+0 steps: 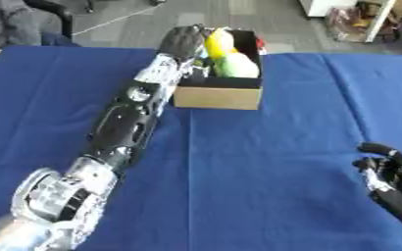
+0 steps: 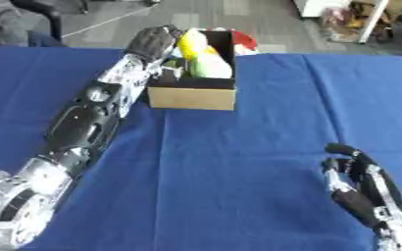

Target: Pick up objects on the table and place them in the box.

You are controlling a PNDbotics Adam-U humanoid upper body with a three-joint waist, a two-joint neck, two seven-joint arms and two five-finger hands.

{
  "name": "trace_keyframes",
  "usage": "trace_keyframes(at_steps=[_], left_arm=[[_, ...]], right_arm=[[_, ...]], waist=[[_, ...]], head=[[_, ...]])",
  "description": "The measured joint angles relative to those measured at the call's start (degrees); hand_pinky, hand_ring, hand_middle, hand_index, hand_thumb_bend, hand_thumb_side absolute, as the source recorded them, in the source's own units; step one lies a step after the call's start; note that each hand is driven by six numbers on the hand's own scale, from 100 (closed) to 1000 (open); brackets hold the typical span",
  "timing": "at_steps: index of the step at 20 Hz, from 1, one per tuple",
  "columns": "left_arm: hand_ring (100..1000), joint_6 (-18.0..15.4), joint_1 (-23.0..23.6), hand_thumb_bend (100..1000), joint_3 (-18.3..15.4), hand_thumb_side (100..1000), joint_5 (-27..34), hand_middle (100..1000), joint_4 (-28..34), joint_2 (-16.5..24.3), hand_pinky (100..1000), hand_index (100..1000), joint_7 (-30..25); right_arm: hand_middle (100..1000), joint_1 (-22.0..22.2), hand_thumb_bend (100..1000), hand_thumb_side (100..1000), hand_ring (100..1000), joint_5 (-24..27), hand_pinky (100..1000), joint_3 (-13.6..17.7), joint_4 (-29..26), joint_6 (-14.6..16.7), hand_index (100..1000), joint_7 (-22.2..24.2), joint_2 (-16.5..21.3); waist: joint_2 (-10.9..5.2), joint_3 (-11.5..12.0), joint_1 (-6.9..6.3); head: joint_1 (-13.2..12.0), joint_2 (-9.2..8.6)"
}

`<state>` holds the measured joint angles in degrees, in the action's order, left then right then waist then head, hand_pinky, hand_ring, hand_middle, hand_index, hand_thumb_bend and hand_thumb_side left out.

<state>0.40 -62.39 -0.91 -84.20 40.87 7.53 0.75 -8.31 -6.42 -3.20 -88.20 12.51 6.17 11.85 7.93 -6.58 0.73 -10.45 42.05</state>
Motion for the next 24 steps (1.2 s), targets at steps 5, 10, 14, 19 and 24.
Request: trace_keyframes(at_steps=[5, 10, 14, 19, 24], left_arm=[[791, 2.19, 1.02, 100, -1.48, 241, 4.36, 810, 2.51, 3.07, 812, 932, -3.12], [758, 4.61, 2.36, 100, -3.17, 255, 11.69, 766, 3.92, 5.31, 800, 910, -6.36], [723, 1.75, 4.88, 100, -3.66, 259, 24.1, 717, 8.37, 6.98, 787, 883, -6.34], [695, -4.29, 10.59, 100, -2.39, 364, 41.88, 682, 18.35, 10.34, 772, 852, -3.37], [688, -7.61, 18.64, 100, -1.03, 455, 59.23, 671, 30.59, 13.17, 768, 843, -3.11]], right_arm=[[747, 0.05, 100, 297, 666, 0.0, 756, 0.03, 0.0, -0.01, 803, 0.0, 0.0], [747, 0.25, 100, 300, 666, 0.0, 756, 0.08, 0.0, 0.0, 803, -0.03, 0.0], [747, 0.24, 100, 302, 666, 0.0, 756, 0.38, 0.0, 0.06, 803, -0.14, 0.01], [746, 0.24, 100, 308, 665, 0.0, 755, 0.4, 0.0, 0.08, 802, -0.17, 0.01], [746, 0.2, 100, 315, 665, 0.0, 755, 0.58, -0.03, 0.09, 802, -0.2, 0.01]], waist=[[-0.02, 0.32, 0.0], [-0.05, 0.54, -0.02], [-0.06, 0.8, -0.01], [-0.06, 1.32, -0.02], [-0.06, 1.78, -0.02]], head=[[0.02, 0.0], [0.1, 0.0], [0.21, -0.01], [0.23, 0.0], [0.28, 0.01]])
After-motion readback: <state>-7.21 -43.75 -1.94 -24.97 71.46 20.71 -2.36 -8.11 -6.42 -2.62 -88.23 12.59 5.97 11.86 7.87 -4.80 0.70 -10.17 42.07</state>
